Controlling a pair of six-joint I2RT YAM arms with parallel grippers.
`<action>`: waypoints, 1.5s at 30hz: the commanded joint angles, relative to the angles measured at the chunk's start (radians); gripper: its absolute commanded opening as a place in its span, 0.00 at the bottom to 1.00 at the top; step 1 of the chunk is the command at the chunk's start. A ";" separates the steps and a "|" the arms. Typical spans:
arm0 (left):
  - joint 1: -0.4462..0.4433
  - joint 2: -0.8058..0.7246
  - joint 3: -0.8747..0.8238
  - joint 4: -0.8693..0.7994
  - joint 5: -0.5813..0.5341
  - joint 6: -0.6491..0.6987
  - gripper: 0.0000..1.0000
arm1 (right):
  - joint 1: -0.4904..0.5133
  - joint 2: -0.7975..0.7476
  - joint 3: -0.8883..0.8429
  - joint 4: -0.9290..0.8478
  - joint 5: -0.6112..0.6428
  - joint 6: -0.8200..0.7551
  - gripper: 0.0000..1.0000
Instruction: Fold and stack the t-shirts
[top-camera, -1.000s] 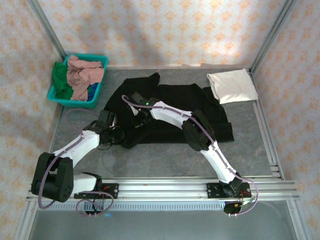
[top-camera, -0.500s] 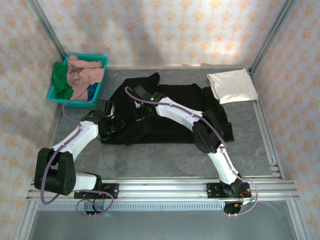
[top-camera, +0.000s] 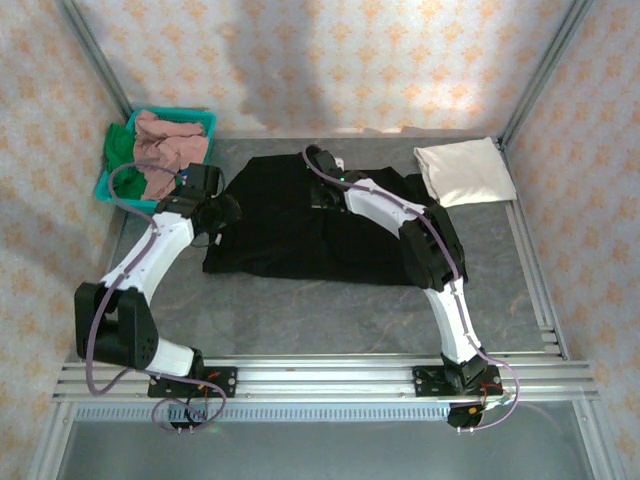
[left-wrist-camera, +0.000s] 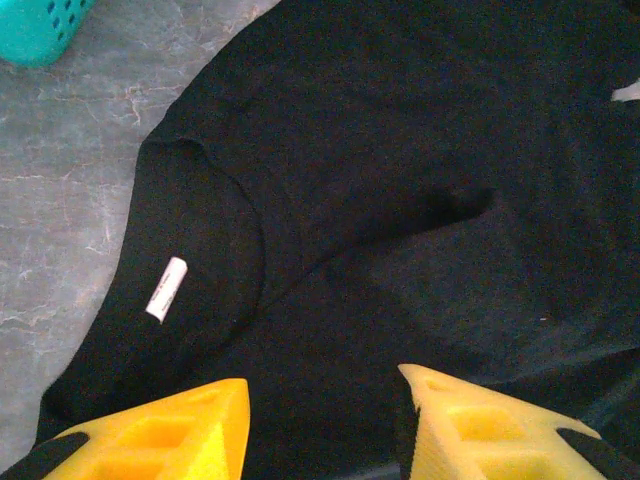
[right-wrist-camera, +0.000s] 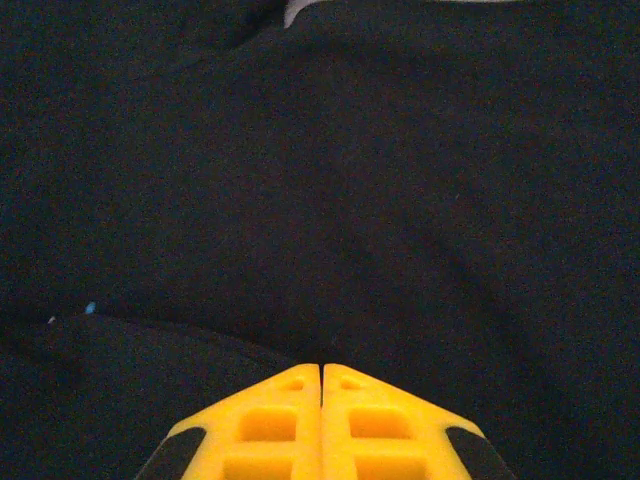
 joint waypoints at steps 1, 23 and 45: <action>0.007 0.095 0.033 -0.049 -0.024 0.037 0.43 | 0.005 0.029 -0.015 0.095 -0.028 0.011 0.00; -0.051 0.115 -0.201 -0.251 -0.228 -0.223 0.48 | -0.070 -0.339 -0.414 0.028 -0.263 0.032 0.47; -0.055 0.253 -0.096 -0.218 -0.257 -0.145 0.28 | -0.069 -0.634 -0.905 0.011 -0.165 0.092 0.47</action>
